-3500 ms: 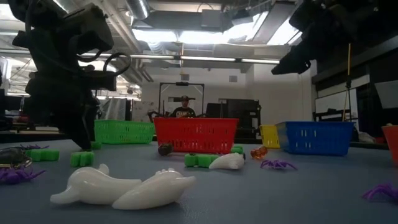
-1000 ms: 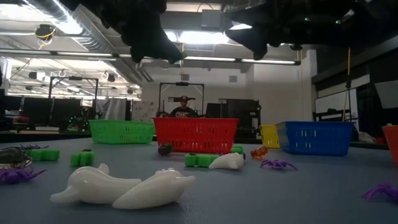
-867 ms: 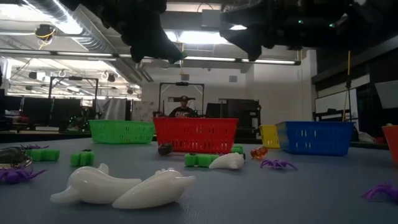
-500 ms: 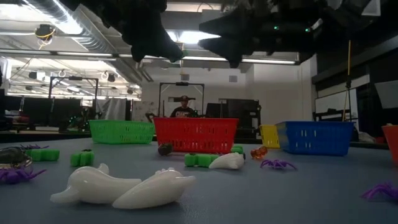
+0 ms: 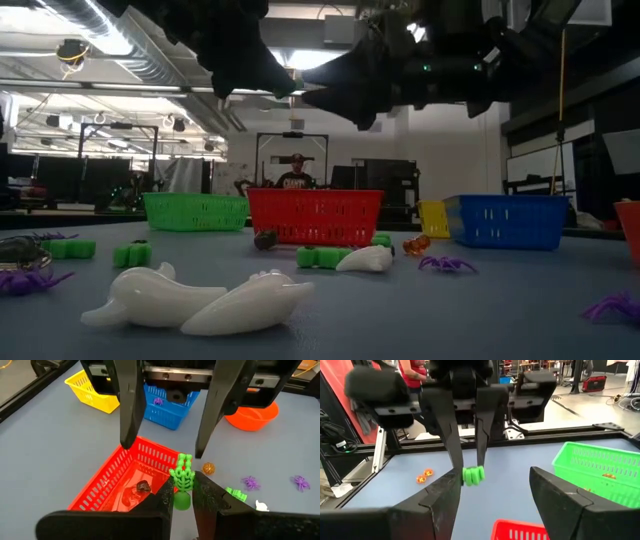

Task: Sort Halloween decoration
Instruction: Put the green skeleton toy into the orange bin

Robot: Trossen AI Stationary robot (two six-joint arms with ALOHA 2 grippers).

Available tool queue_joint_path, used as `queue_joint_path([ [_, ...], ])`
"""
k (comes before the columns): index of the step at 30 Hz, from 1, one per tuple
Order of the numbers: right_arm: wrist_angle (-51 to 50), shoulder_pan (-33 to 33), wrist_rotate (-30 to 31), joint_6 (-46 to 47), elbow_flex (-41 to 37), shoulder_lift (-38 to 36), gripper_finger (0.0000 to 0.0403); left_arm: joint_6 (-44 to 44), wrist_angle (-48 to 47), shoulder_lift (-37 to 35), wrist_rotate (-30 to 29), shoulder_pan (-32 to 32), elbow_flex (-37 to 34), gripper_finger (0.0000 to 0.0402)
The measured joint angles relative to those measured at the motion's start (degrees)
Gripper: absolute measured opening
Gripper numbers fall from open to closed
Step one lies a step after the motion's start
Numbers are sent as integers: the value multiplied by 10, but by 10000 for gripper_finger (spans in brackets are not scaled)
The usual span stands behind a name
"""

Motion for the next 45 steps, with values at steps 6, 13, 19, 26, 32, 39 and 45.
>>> queue_joint_path([
  [6, 1, 0, 0, 3, 0, 10, 237, 0, 2, 0, 0, 0, 0, 34],
  [13, 12, 0, 0, 3, 0, 10, 237, 0, 12, 0, 0, 0, 0, 34],
  [19, 13, 0, 0, 4, 0, 10, 237, 0, 22, 0, 1, 11, 0, 34],
  [26, 13, 0, 1, 4, -1, 10, 236, 1, 24, 2, 3, 23, 0, 34],
  [32, 14, 0, -2, 4, -1, 10, 236, 1, 33, 3, -6, 33, 0, 34],
  [39, 13, 0, -25, 4, -1, 10, 236, 15, 30, 3, -2, 38, 0, 34],
  [45, 14, 0, -19, 4, -1, 10, 236, 15, 30, 3, 5, 31, 0, 34],
])
